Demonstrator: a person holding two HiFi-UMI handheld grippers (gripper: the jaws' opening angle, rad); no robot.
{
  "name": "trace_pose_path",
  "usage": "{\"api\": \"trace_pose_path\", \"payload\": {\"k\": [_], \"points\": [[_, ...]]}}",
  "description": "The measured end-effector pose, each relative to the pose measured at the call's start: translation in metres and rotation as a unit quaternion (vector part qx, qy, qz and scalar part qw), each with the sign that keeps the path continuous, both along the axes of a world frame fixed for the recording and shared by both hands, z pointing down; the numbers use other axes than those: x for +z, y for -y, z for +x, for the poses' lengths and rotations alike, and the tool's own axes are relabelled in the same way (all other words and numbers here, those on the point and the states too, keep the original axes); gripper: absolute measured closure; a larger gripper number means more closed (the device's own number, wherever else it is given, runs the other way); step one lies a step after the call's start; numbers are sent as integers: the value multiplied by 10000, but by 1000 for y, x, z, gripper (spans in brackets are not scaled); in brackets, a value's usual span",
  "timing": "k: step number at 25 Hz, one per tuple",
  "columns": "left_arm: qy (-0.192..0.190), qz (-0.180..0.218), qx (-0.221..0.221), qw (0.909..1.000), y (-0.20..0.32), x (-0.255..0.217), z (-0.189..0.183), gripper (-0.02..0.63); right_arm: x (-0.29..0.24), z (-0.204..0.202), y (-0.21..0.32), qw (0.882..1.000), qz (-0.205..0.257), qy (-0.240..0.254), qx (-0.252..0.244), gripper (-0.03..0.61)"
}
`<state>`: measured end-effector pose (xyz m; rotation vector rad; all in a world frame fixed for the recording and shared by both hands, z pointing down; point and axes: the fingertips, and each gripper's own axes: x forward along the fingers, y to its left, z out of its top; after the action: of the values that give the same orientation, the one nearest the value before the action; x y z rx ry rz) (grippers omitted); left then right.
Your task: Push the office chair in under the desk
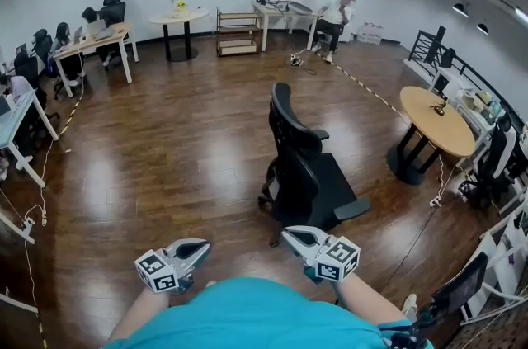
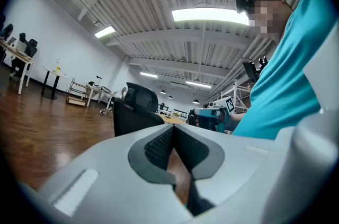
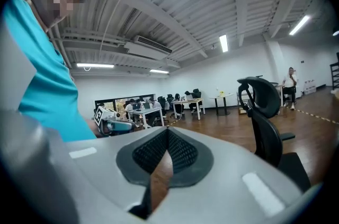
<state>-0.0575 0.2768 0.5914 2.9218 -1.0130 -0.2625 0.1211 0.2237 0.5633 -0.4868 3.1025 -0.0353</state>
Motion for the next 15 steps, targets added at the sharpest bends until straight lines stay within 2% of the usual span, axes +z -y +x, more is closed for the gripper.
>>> {"api": "trace_pose_path", "payload": {"k": [3,7,11,15], "points": [[48,66,201,9998,32,-12,-44,586,-10,-45,28,9998,19,-14,192,578],[2,56,422,9991,71,-16,-124,586,-15,-113,65,9981,189,-131,578,578],[114,56,647,9978,112,-10,-185,586,-23,-153,114,9929,223,-3,1166,577],[209,60,788,9967,170,-21,-228,586,-56,-183,169,9860,510,-122,1584,577]]}}
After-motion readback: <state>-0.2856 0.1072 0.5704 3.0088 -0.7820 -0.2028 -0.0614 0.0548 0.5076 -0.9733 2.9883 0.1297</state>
